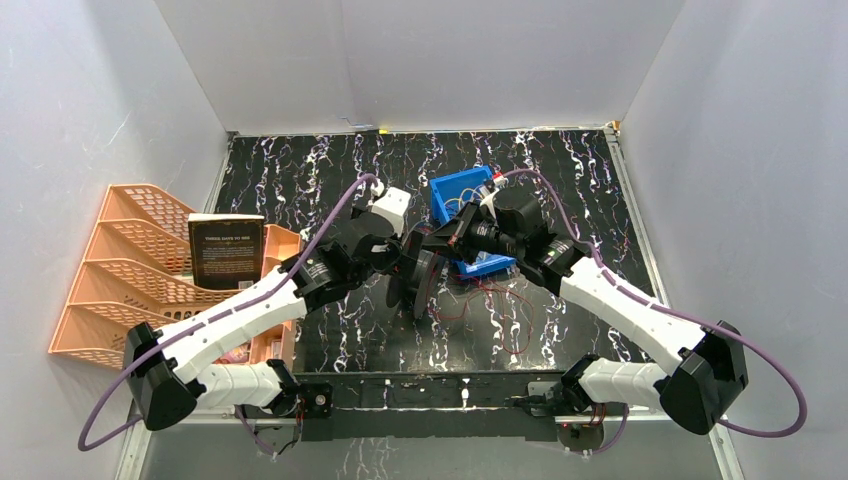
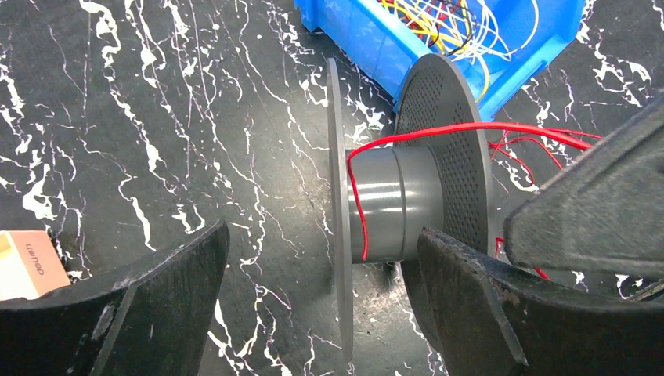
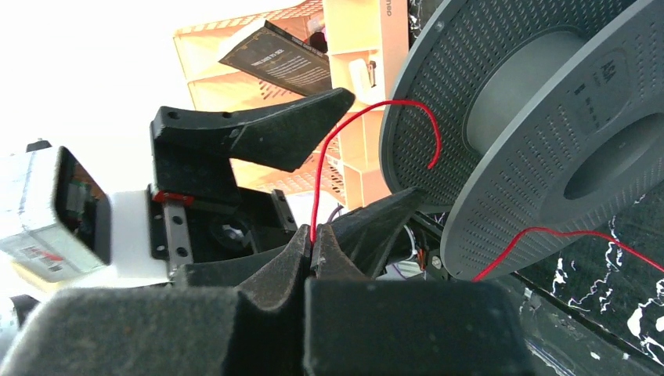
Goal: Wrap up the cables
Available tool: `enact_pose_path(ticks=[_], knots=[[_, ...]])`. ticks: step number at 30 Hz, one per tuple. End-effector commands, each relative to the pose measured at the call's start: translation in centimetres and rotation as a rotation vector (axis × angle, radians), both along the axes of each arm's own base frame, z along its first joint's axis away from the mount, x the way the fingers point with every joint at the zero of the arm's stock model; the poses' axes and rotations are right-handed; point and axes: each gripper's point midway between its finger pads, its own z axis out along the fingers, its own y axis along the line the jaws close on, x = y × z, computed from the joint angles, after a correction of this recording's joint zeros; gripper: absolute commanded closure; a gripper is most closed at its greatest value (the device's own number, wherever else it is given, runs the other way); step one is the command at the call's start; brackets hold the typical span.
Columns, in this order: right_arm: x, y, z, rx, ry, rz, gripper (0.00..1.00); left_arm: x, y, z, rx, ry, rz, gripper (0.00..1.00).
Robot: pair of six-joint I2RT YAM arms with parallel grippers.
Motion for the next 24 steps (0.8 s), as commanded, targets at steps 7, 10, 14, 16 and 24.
enact_pose_path(ticks=[7, 10, 14, 16, 24], knots=[[-0.5, 0.4, 2.4, 0.109, -0.032, 0.013, 1.0, 0.7, -0.9, -2.3, -0.007, 0.028, 0.017, 0.14], [-0.5, 0.3, 2.5, 0.112, -0.034, 0.012, 1.0, 1.0, -0.9, -2.6, 0.0, 0.028, 0.027, 0.17], [-0.7, 0.3, 2.4, 0.114, -0.034, 0.014, 1.0, 1.1, -0.8, -2.6, 0.001, 0.022, 0.036, 0.2], [-0.7, 0.3, 2.3, 0.117, -0.03, 0.015, 1.0, 1.2, -0.8, -2.7, 0.005, 0.02, 0.036, 0.24], [-1.0, 0.5, 2.6, 0.146, -0.019, 0.031, 1.0, 1.5, -0.7, -3.3, 0.019, 0.019, 0.046, 0.3]])
